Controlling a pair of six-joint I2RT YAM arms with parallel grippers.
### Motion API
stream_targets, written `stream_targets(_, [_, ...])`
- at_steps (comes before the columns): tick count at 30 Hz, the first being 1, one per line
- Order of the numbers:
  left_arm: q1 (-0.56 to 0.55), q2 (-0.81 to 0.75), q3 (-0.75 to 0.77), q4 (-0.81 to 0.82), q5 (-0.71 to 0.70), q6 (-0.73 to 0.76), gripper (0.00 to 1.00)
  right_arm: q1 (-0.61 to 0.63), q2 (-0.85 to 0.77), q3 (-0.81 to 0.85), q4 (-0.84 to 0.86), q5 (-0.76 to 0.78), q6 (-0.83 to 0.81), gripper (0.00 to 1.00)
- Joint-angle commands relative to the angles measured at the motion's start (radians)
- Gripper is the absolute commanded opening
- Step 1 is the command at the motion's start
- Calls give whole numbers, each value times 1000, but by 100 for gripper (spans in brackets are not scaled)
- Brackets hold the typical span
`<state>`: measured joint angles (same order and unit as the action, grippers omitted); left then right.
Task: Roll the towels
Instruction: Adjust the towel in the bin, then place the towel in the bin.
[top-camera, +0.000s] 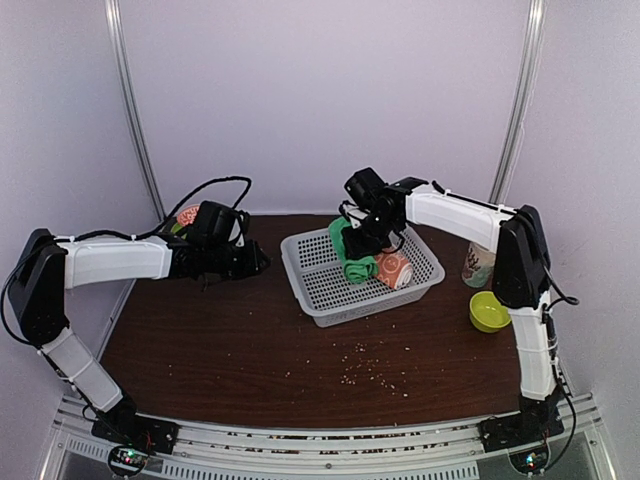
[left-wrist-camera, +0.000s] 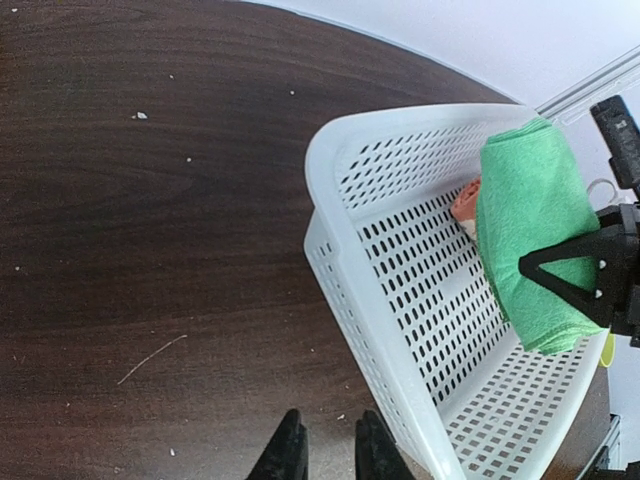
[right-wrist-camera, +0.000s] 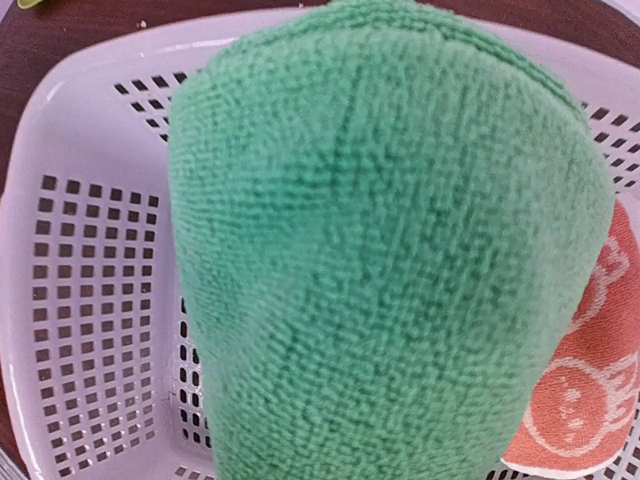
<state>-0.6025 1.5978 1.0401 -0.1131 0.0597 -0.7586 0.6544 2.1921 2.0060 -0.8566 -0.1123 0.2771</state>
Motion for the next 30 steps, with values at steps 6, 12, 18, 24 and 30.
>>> stream_targets(6, [8, 40, 18, 40, 54, -4, 19, -19, 117, 54, -110, 25, -32, 0])
stream_targets(12, [9, 50, 22, 32, 56, -5, 19, -53, 161, 111, -130, 80, -17, 0])
stream_targets(18, [9, 53, 26, 24, 56, -3, 19, -70, 195, 165, -166, 160, -12, 0])
stream_targets(24, [8, 59, 23, 24, 62, -4, 19, -74, 220, 194, -193, 186, -25, 0])
stream_targets(30, [9, 59, 12, 25, 74, -13, 19, -61, 198, 172, -187, 171, -30, 19])
